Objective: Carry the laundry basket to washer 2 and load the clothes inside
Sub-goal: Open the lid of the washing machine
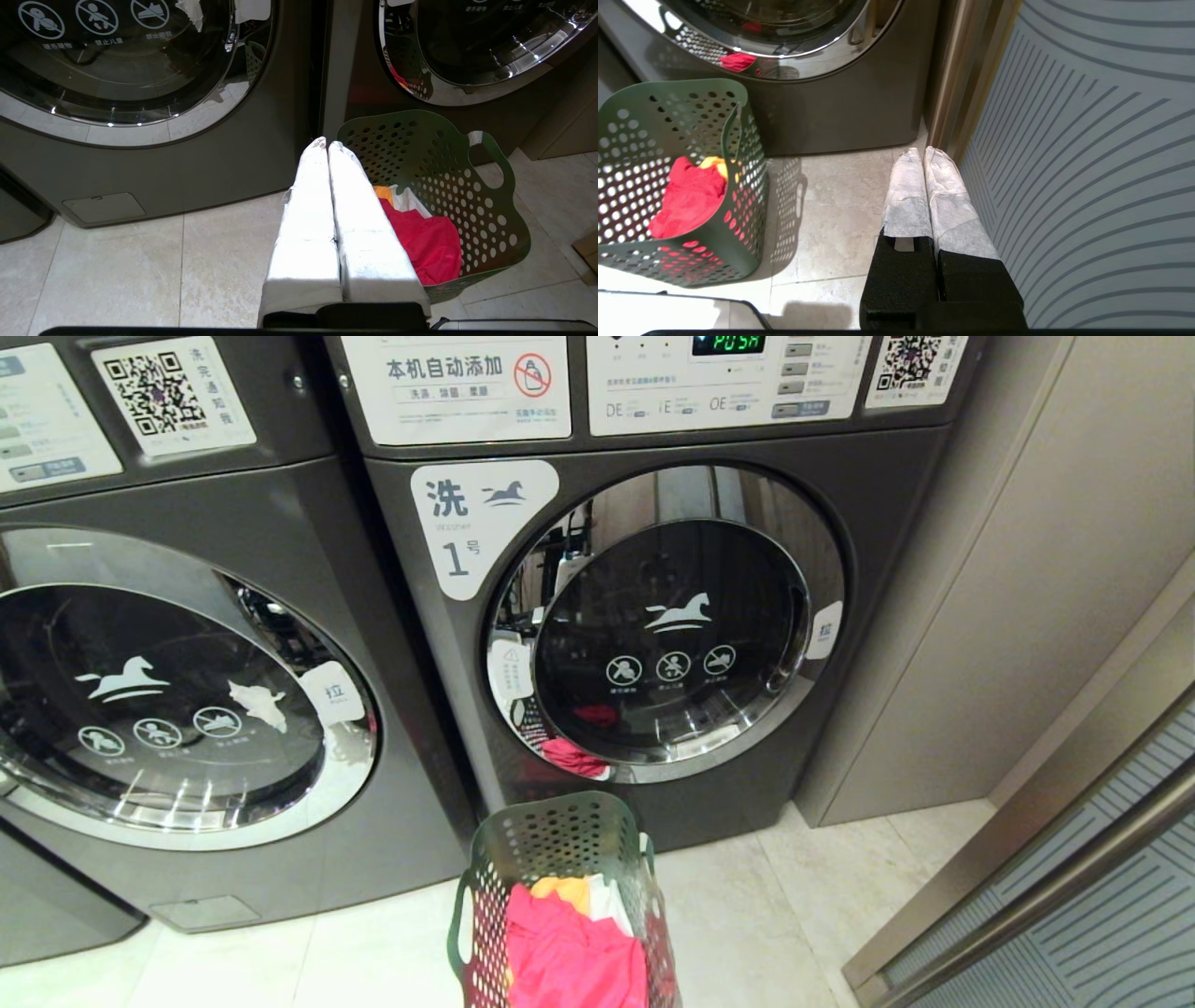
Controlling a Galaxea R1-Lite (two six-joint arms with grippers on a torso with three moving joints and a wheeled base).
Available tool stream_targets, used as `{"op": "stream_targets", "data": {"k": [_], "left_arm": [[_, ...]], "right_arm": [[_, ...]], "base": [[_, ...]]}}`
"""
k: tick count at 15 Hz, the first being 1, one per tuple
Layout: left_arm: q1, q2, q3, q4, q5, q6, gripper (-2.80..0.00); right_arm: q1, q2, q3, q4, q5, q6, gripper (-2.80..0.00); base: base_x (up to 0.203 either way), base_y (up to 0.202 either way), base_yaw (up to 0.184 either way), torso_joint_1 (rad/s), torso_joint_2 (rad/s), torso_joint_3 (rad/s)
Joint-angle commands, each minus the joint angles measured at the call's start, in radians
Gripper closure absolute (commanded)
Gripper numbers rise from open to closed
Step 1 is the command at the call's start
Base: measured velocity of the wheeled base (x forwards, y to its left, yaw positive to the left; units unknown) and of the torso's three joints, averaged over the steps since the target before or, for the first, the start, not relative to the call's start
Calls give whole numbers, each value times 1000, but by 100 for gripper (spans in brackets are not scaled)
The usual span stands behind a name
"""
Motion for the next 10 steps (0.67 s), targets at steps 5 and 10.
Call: {"op": "stream_targets", "data": {"k": [5, 10], "left_arm": [[0, 6, -77, 4, -22, -2, 0], [-4, 314, -296, 33, -103, -72, -280]], "right_arm": [[0, 2, 8, 0, -3, 7, 0], [0, 2, 7, 0, -2, 12, 0]], "base": [[0, 0, 0, 0, 0, 0], [0, 0, 0, 0, 0, 0]]}}
